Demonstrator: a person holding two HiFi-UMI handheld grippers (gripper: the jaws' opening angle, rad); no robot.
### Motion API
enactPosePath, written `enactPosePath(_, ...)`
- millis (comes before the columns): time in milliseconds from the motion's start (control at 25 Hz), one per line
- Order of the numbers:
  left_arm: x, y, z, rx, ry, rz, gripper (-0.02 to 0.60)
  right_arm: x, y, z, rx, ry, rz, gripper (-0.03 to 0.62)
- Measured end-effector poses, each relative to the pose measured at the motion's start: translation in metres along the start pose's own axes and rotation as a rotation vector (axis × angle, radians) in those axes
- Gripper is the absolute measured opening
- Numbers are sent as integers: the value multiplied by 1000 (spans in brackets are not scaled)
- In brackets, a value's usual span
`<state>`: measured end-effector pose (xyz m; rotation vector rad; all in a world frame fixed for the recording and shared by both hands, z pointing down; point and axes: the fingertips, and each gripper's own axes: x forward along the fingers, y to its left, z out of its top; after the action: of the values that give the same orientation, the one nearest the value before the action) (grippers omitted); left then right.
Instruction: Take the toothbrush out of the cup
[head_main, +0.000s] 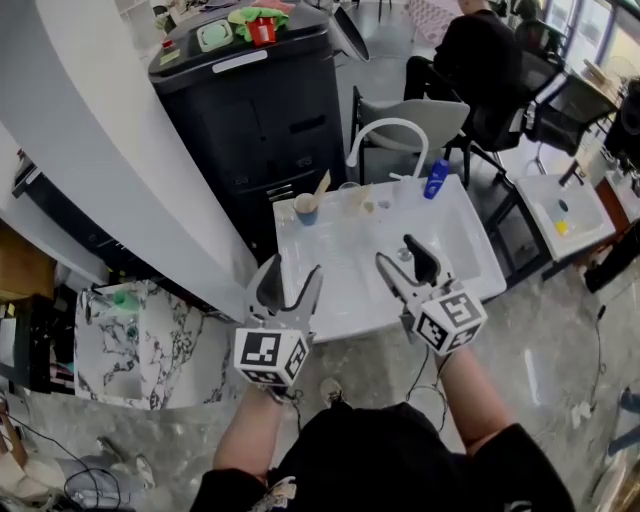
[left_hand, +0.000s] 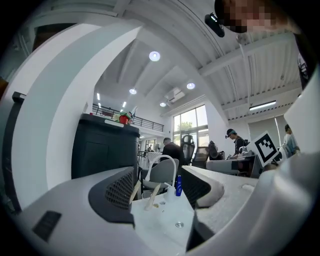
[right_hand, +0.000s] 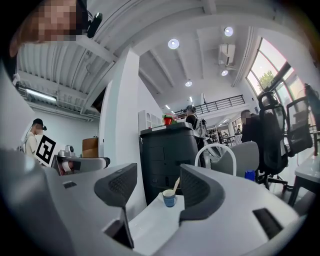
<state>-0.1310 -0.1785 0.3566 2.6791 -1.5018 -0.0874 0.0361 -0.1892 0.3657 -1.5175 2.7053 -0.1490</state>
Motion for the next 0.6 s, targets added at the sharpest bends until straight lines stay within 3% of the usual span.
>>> enactPosePath(600,37,52,-11,-32,7,-61,275,58,-23,-14,-15,31,-87,265)
